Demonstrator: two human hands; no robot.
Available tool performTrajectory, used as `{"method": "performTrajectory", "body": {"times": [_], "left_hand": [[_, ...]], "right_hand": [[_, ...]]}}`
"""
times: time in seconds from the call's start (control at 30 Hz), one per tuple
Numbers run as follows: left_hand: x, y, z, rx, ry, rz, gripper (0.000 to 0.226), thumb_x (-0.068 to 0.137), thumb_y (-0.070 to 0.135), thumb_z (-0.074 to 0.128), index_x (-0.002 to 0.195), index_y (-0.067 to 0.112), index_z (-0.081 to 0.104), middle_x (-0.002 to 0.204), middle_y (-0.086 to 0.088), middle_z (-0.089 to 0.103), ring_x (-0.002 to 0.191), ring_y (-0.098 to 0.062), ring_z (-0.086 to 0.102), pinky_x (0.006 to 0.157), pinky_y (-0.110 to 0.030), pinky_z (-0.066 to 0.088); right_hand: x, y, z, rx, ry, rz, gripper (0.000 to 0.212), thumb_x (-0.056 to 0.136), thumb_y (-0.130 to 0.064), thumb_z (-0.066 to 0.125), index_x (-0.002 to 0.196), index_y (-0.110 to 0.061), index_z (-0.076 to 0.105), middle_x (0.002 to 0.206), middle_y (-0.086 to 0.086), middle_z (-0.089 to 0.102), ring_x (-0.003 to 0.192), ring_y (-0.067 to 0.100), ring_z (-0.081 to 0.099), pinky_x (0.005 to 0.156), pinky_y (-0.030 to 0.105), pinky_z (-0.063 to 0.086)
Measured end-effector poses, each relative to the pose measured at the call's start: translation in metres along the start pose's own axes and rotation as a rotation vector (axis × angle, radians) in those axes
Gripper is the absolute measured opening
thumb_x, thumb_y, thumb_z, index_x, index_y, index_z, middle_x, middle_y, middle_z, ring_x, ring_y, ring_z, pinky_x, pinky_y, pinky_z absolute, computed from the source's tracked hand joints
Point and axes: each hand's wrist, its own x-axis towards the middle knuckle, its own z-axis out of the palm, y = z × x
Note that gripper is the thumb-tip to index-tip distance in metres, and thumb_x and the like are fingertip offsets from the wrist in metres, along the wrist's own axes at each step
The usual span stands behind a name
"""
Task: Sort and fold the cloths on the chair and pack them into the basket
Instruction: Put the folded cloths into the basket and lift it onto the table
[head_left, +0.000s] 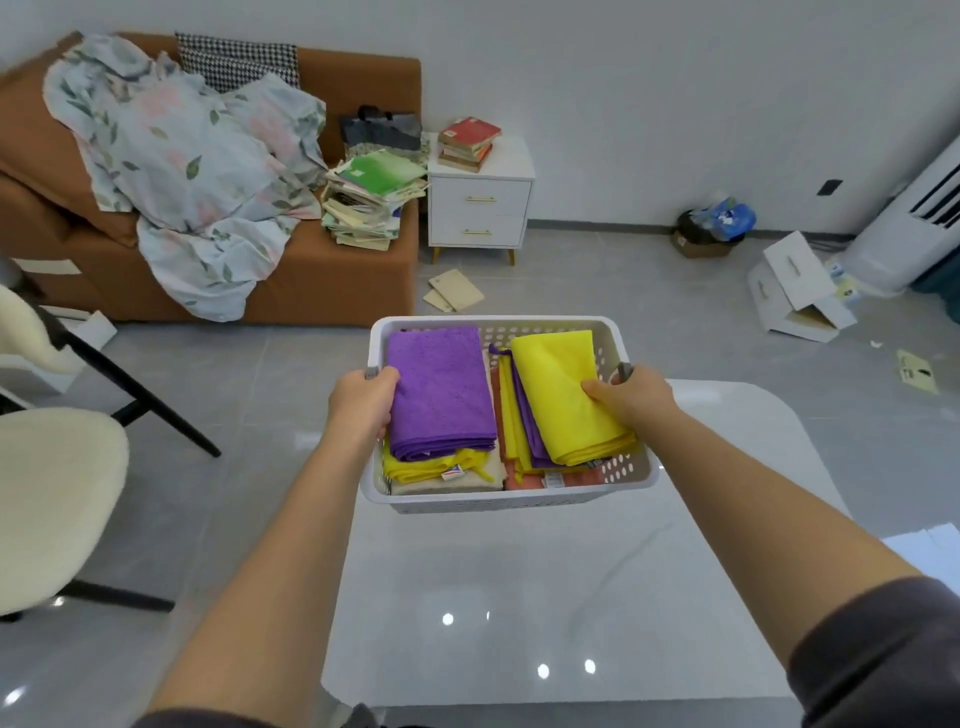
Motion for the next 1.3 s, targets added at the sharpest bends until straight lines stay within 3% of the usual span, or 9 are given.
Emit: {"method": "performTrajectory", "body": {"times": [0.3, 0.47, 0.73, 0.9, 1.1, 1.17, 1.3], "left_hand": [[-0.023, -0.015, 0.113, 0.033, 0.049, -0.091, 0.021, 0.080, 0.021, 0.047, 0.061, 0.018, 0.042, 0.057, -0.002, 0.038, 0.048, -0.019, 0.031, 0.048, -0.026, 0.024], [-0.028, -0.021, 0.180, 0.101, 0.065, -0.111, 0.021, 0.083, 0.020, 0.046, 0.063, 0.014, 0.044, 0.061, -0.005, 0.042, 0.057, -0.024, 0.037, 0.050, -0.028, 0.028], [-0.059, -0.033, 0.290, 0.056, 0.162, -0.197, 0.023, 0.088, 0.020, 0.046, 0.065, 0.015, 0.044, 0.064, -0.004, 0.044, 0.056, -0.018, 0.040, 0.049, -0.026, 0.031], [-0.078, -0.046, 0.350, 0.078, 0.217, -0.240, 0.020, 0.086, 0.021, 0.047, 0.066, 0.016, 0.045, 0.067, -0.004, 0.049, 0.067, -0.025, 0.046, 0.062, -0.030, 0.037], [-0.072, -0.060, 0.432, 0.206, 0.124, -0.300, 0.017, 0.086, 0.017, 0.048, 0.084, 0.005, 0.059, 0.068, -0.011, 0.055, 0.070, -0.031, 0.053, 0.067, -0.031, 0.042], [-0.074, -0.069, 0.462, 0.255, 0.098, -0.304, 0.022, 0.088, 0.018, 0.047, 0.097, 0.003, 0.061, 0.081, -0.014, 0.060, 0.078, -0.034, 0.056, 0.065, -0.030, 0.041], [-0.081, -0.081, 0.518, 0.371, 0.056, -0.310, 0.024, 0.091, 0.016, 0.044, 0.103, 0.000, 0.058, 0.096, -0.016, 0.057, 0.078, -0.025, 0.047, 0.055, -0.028, 0.031]], "right_hand": [[0.060, 0.081, -0.053, -0.047, -0.074, 0.027, 0.063, 0.087, -0.041, 0.064, 0.134, -0.004, 0.043, 0.132, 0.015, 0.053, 0.120, 0.033, 0.051, 0.093, 0.039, 0.043], [0.104, 0.129, -0.078, -0.058, -0.101, 0.053, 0.056, 0.086, -0.039, 0.066, 0.125, -0.003, 0.047, 0.126, 0.015, 0.056, 0.116, 0.032, 0.052, 0.086, 0.035, 0.042], [0.170, 0.205, -0.125, -0.094, -0.193, 0.026, 0.060, 0.086, -0.039, 0.066, 0.130, -0.004, 0.046, 0.129, 0.015, 0.055, 0.117, 0.032, 0.052, 0.086, 0.034, 0.042], [0.193, 0.249, -0.155, -0.091, -0.247, 0.000, 0.058, 0.086, -0.036, 0.067, 0.129, -0.003, 0.047, 0.128, 0.014, 0.056, 0.116, 0.031, 0.054, 0.083, 0.032, 0.042], [0.233, 0.318, -0.179, -0.100, -0.277, 0.091, 0.046, 0.085, -0.032, 0.068, 0.119, -0.003, 0.057, 0.117, 0.016, 0.063, 0.105, 0.032, 0.061, 0.086, 0.038, 0.050], [0.249, 0.344, -0.184, -0.091, -0.296, 0.129, 0.042, 0.084, -0.029, 0.069, 0.116, -0.004, 0.059, 0.114, 0.016, 0.063, 0.104, 0.033, 0.061, 0.085, 0.039, 0.051], [0.277, 0.393, -0.196, -0.114, -0.370, 0.214, 0.032, 0.084, -0.030, 0.069, 0.103, -0.007, 0.057, 0.097, 0.013, 0.059, 0.087, 0.029, 0.060, 0.070, 0.036, 0.050]]}}
